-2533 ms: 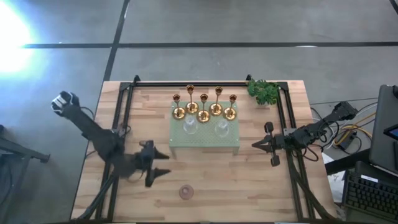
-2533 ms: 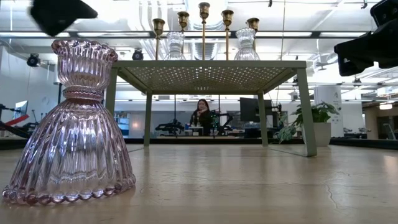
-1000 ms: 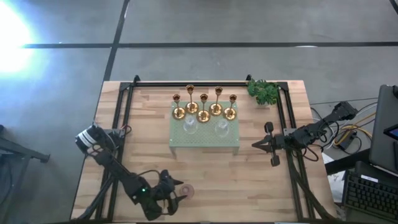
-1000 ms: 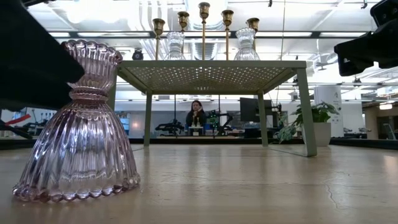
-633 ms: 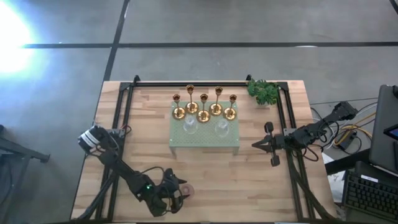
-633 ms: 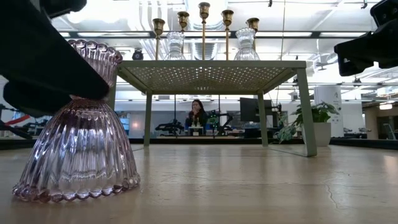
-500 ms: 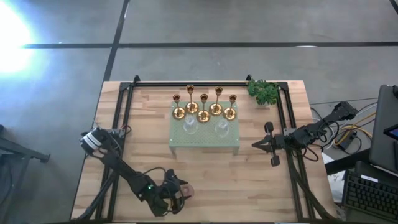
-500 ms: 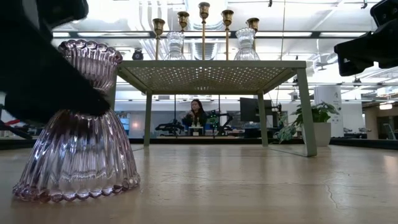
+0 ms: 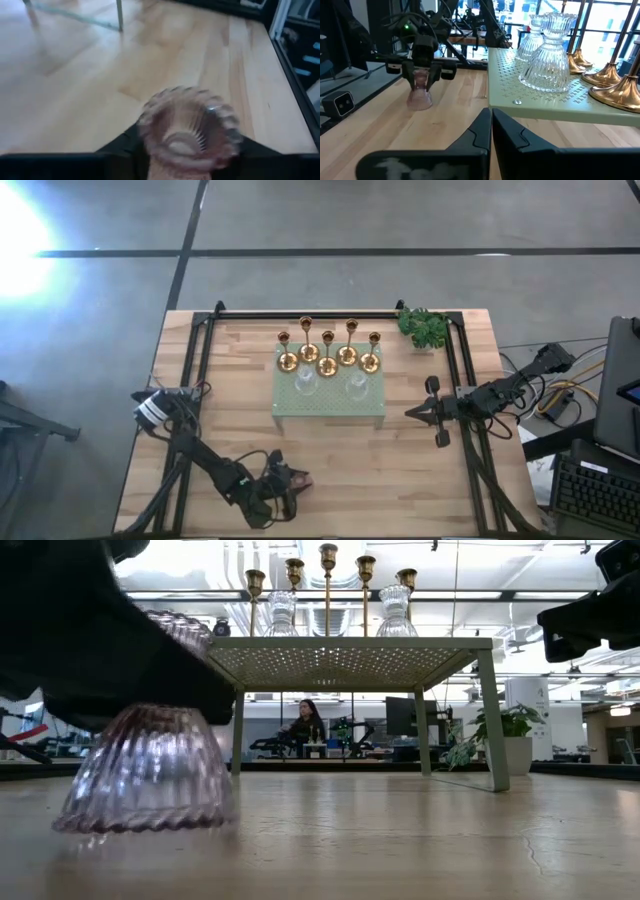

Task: Pick & Place candle stick holders
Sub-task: Put the pink crystal glass candle holder on the shelf

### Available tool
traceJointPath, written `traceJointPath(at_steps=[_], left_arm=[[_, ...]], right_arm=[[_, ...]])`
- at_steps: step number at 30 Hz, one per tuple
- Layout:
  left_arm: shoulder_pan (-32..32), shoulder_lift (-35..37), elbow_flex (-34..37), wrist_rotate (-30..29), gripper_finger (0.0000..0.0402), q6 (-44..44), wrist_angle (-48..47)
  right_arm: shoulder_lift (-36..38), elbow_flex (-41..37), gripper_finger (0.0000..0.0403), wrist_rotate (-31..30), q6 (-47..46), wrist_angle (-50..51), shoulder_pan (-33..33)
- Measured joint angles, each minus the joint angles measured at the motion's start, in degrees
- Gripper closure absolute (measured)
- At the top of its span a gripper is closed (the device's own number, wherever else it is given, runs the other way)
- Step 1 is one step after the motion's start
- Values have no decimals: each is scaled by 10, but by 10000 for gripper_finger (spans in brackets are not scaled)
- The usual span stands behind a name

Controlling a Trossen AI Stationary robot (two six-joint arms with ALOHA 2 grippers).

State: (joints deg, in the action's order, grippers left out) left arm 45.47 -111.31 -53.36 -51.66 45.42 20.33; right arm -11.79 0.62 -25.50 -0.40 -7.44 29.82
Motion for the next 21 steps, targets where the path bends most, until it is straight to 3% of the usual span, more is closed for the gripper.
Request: traceJointPath(at_steps=[2,13,21], left_arm=[[0,1,-2,-7,273,-9,1],[0,16,1,-8,272,-16,5],[-19,76,-34,-34,272,-112,2]], right_arm=[[0,0,394,0,0,0,0],[0,0,394,0,0,0,0],[0,0,394,0,0,0,0]])
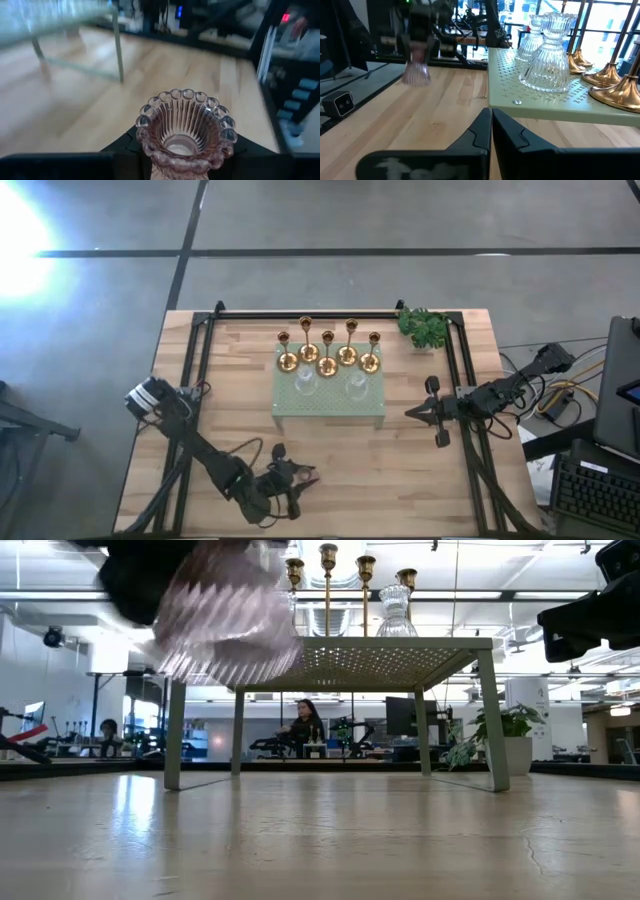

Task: Pick & Place candle stick holders
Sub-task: Put the pink crystal glass candle holder on the shelf

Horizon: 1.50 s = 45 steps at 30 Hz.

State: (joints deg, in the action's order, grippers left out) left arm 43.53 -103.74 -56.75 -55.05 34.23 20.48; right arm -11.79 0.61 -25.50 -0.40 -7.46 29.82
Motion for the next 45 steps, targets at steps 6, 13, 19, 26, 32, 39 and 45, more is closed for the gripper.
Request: traceJointPath(at_steps=[6,13,19,26,32,39,45], left_arm=[[-44,55,-64,-6,272,-54,-75],[-98,78,-146,-35,272,-58,-214],[-148,76,-191,-29,272,-59,-271],[-208,75,-198,-19,272,-55,-289],[-258,74,-198,12,272,-37,-317],[-293,74,-191,19,272,-36,-324],[-315,73,-169,39,272,-23,-319]], right_arm=[[0,0,394,0,0,0,0],[0,0,394,0,0,0,0],[0,0,394,0,0,0,0],[0,0,394,0,0,0,0],[0,0,394,0,0,0,0],[0,0,394,0,0,0,0],[0,0,394,0,0,0,0]])
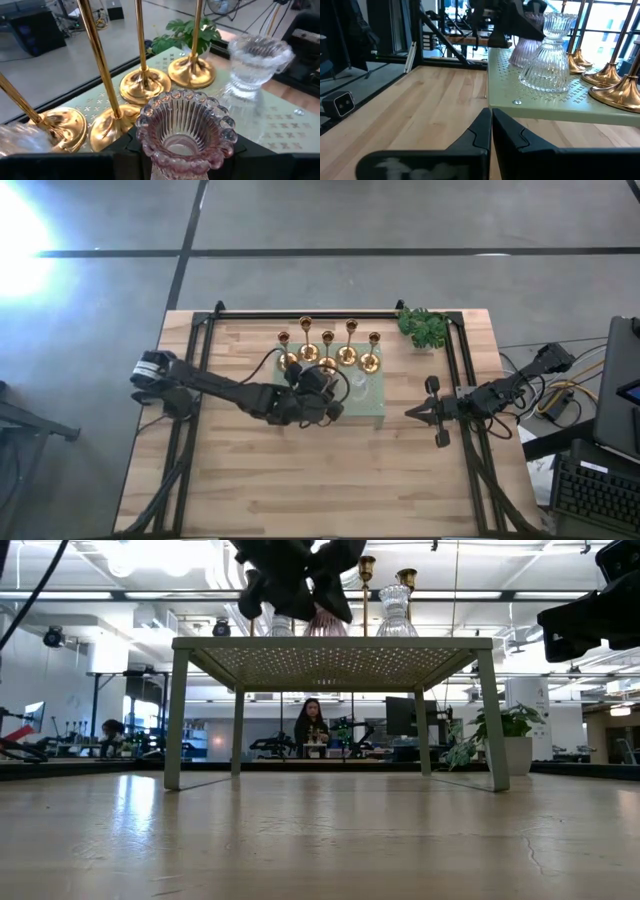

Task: Pick & Place candle stick holders
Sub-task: Put the pink crystal glass candle holder on the shelf

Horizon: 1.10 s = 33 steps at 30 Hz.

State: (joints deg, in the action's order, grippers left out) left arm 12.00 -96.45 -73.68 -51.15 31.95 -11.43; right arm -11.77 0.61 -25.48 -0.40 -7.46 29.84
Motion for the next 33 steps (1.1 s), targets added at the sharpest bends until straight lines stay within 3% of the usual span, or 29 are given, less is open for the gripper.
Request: traceJointPath(at_steps=[7,33], left_arm=[[-8,0,27,18,272,7,48],[3,1,28,34,272,23,40]], right_arm=[[0,0,394,0,0,0,0],[0,0,394,0,0,0,0]])
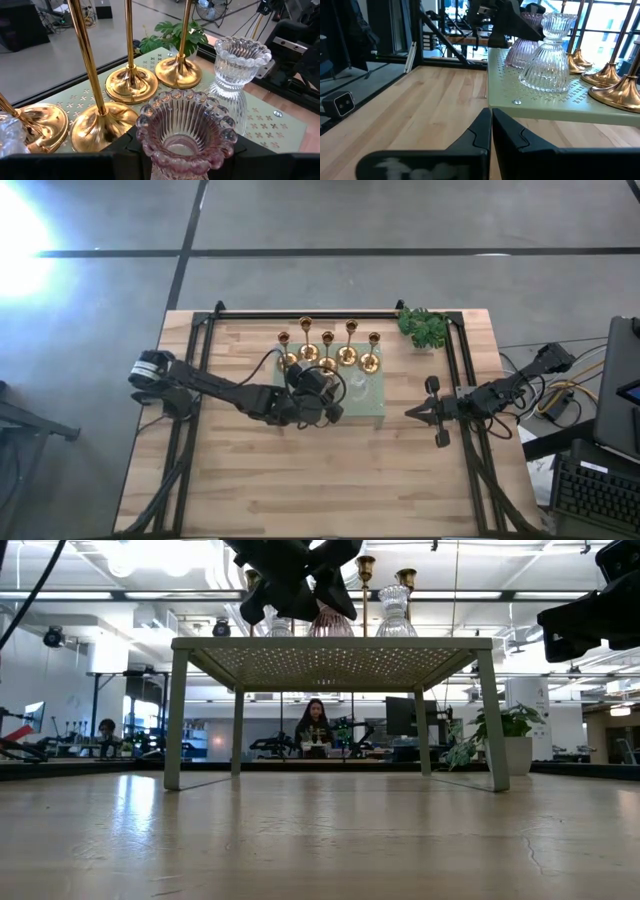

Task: Pick & Place candle stick holders
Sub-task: Put the pink crystal glass candle holder on the shelf

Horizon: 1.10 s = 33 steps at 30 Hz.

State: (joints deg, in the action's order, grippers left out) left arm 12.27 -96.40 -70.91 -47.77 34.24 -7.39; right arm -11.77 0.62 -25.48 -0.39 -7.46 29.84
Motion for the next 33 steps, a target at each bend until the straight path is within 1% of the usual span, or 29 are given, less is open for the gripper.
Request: traceJointPath(at_steps=[9,18,24,33], left_arm=[[4,0,0,2,272,0,-4],[7,0,-19,3,270,8,-41],[7,-1,-19,8,217,2,-43],[6,-1,-18,5,170,-12,-41]], right_arm=[[0,0,394,0,0,0,0],[0,0,394,0,0,0,0],[0,0,394,0,0,0,0],[0,0,394,0,0,0,0]])
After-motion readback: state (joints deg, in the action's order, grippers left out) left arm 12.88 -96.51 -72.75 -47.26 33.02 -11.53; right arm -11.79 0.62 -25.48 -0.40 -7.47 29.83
